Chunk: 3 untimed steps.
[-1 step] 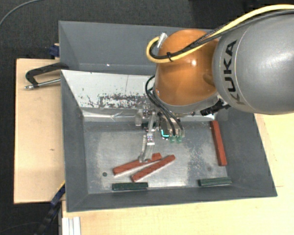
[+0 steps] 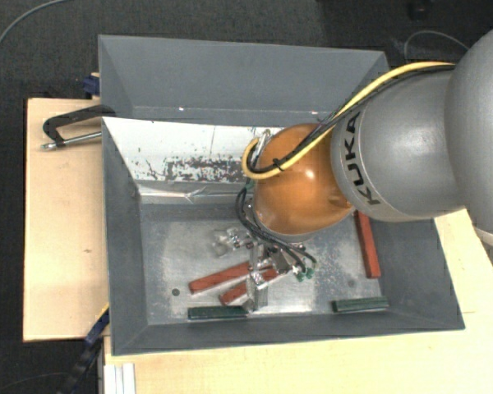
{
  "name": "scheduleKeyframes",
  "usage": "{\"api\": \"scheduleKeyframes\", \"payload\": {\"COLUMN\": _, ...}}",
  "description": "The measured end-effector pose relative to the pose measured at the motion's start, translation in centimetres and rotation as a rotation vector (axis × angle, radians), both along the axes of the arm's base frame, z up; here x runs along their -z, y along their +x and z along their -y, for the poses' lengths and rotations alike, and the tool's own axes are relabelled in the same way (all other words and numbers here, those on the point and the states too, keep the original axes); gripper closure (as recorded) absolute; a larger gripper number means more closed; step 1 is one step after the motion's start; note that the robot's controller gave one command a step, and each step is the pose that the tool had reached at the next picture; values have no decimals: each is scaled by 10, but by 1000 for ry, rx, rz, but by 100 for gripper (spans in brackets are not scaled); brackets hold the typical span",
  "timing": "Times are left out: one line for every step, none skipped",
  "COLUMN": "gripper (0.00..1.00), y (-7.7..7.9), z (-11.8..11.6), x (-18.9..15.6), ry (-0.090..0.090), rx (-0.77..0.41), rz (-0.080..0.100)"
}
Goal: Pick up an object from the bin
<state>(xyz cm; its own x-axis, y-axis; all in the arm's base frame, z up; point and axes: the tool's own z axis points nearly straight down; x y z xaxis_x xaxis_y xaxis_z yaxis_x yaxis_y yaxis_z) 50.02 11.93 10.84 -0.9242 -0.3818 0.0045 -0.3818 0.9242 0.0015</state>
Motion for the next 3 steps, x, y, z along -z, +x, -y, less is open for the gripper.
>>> {"api": "scheduleKeyframes", "payload": {"gripper": 0, "y": 20, "z": 10, "x": 40, "ry": 1, "rx": 5, "rz": 3}}
{"api": "scheduleKeyframes", "payload": {"gripper": 100, "y": 20, "z": 10, "x": 37, "ry": 2, "rx": 5, "rz": 4}}
{"api": "scheduleKeyframes", "payload": {"gripper": 100, "y": 15, "z": 5, "x": -93, "ry": 3, "rx": -452, "rz": 16}}
